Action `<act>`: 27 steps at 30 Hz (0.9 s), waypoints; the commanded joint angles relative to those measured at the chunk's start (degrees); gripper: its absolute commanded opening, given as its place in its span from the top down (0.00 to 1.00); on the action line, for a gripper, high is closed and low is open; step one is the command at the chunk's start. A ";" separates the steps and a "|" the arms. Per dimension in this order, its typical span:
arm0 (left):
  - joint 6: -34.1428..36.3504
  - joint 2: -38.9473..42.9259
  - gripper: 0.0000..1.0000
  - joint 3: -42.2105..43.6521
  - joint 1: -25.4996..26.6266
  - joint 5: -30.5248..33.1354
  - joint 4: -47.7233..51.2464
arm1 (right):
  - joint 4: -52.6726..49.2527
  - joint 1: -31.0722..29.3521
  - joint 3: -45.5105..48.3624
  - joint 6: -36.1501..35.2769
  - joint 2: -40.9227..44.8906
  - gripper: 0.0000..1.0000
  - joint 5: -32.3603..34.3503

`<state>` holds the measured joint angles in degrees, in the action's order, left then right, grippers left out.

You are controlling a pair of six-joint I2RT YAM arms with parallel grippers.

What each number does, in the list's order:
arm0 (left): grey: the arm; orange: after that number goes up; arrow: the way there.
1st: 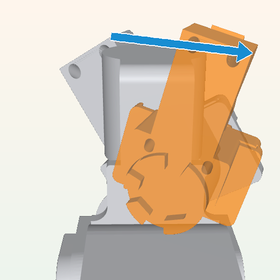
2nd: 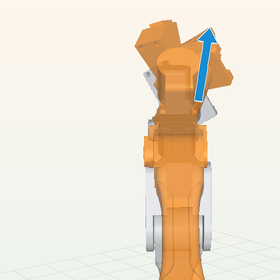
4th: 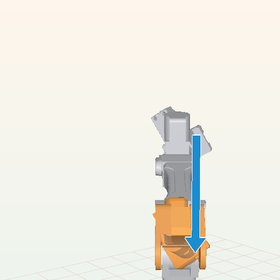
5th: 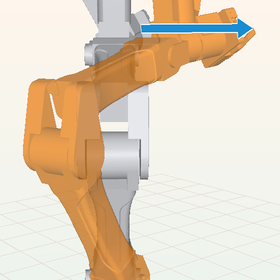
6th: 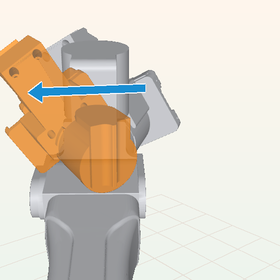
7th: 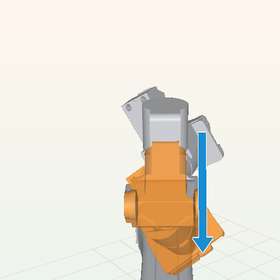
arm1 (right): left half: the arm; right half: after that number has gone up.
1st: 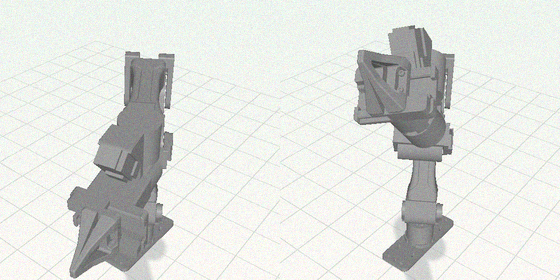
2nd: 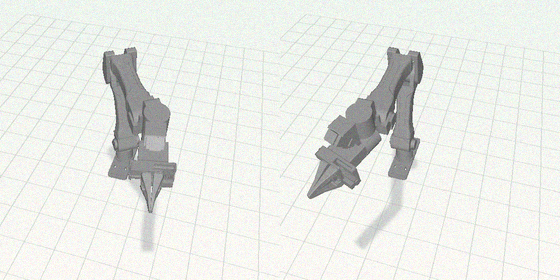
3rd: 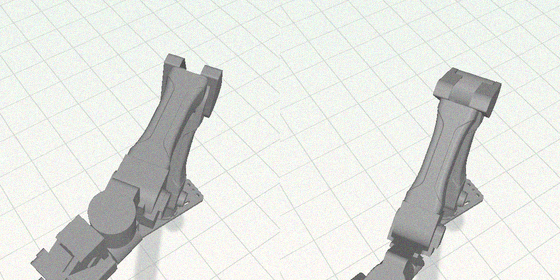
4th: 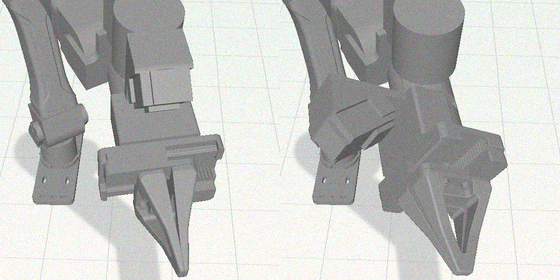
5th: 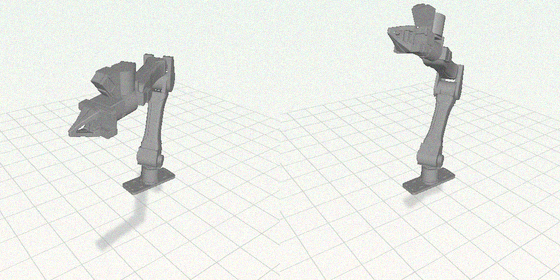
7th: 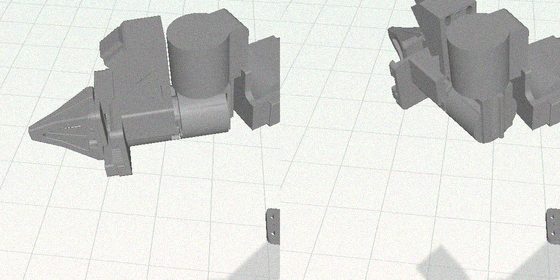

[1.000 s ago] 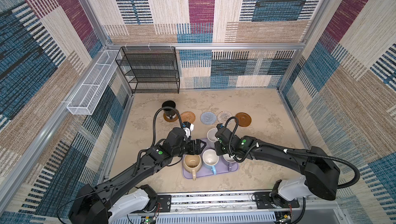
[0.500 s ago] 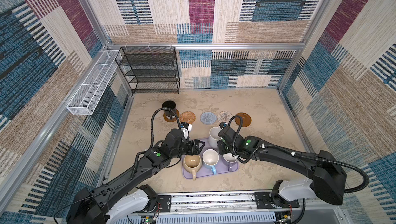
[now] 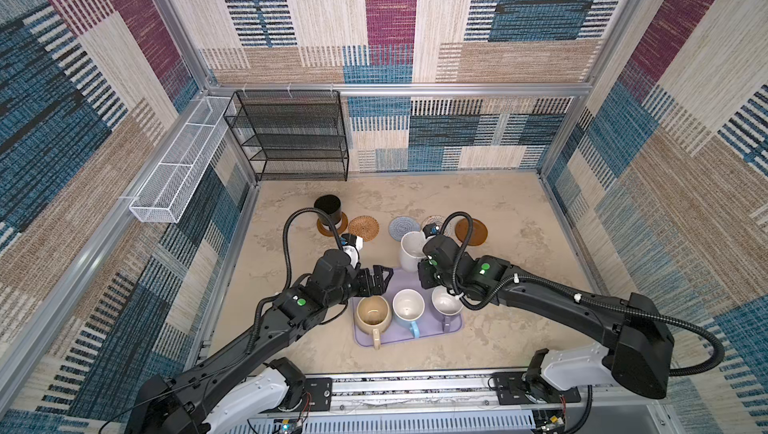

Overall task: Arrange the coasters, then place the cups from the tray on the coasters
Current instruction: 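Lift the speckled mug with the right gripper and carry it toward the wicker coaster, then lower the speckled mug onto the wicker coaster with the right gripper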

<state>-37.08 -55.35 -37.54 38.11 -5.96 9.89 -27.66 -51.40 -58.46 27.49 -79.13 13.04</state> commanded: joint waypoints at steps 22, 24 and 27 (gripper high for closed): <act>0.80 1.04 0.02 -1.62 -18.02 -1.19 -1.98 | 4.31 0.80 -29.20 -3.81 -26.00 1.00 1.98; 0.52 0.53 0.02 -0.57 -18.29 -1.45 -3.13 | 3.91 0.94 -32.01 -3.48 -28.68 1.00 2.34; 1.09 -0.65 0.05 -0.46 -18.81 -0.74 -3.04 | 3.57 1.19 -36.15 -2.37 -32.84 1.00 2.88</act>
<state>-35.83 -55.48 -38.02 19.79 -6.44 9.23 -27.94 -50.37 -91.64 23.59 -109.80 13.72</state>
